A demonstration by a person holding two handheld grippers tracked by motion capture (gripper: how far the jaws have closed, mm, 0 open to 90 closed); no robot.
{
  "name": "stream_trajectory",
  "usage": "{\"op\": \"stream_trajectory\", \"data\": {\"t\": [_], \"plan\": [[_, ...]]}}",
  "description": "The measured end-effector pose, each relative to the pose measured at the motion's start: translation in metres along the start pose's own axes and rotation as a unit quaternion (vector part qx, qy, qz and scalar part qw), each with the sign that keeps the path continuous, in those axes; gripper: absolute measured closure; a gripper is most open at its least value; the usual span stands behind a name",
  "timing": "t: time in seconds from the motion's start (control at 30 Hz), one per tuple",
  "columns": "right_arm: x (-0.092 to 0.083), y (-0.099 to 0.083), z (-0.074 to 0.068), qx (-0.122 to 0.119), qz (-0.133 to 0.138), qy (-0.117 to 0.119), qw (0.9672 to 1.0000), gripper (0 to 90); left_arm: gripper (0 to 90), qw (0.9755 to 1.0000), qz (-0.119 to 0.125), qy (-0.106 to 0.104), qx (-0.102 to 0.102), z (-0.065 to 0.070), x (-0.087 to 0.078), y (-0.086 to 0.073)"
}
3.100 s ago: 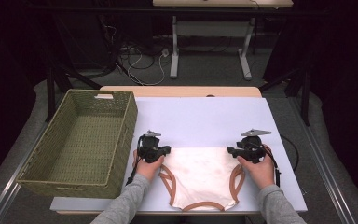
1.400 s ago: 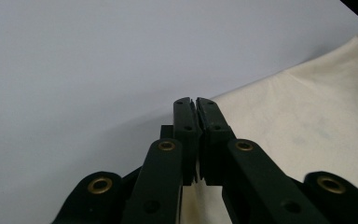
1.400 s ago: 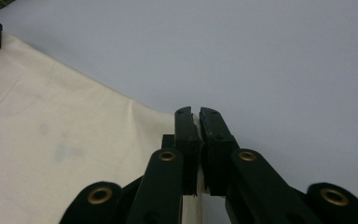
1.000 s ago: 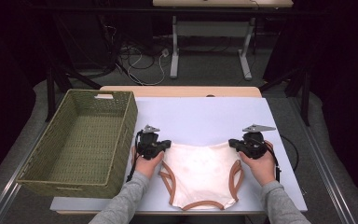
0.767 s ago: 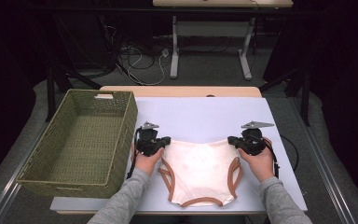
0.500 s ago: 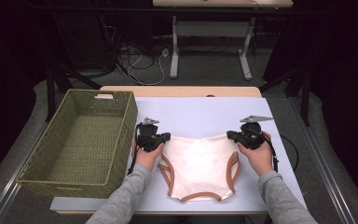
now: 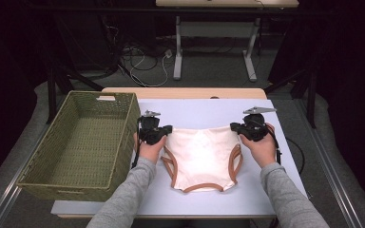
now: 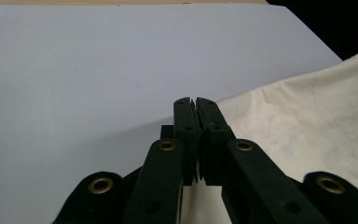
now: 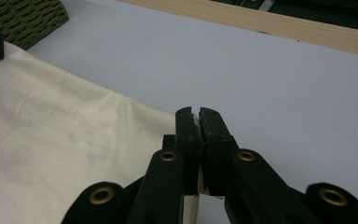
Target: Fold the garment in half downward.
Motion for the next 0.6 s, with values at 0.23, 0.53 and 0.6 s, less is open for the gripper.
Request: {"op": "stream_trajectory", "data": {"t": [0.23,0.53,0.6], "plan": [[0.009,0.005,0.001,0.005,-0.002,-0.007,1.0,86.9,87.6,0.9999,-0.003,0.008,-0.006,-0.008,0.006,0.0],[0.027,0.002,0.011,0.017,-0.01,-0.019,0.9996,86.9,87.6,0.9995,-0.018,0.019,-0.015,-0.016,0.019,-0.004],[0.03,0.001,0.012,0.018,-0.014,-0.021,0.9995,86.9,87.6,0.9994,-0.023,0.022,-0.016,-0.017,0.022,-0.006]]}}
Point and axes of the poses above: each handheld gripper's, and its own axes: x roughly forward along the jaws, y roughly out of its top, z roughly to its right, the point moved 2 cm from there along x, roughly forward along the jaws, and after that the axes turned 14 degrees about x, right-handed, at the moved point
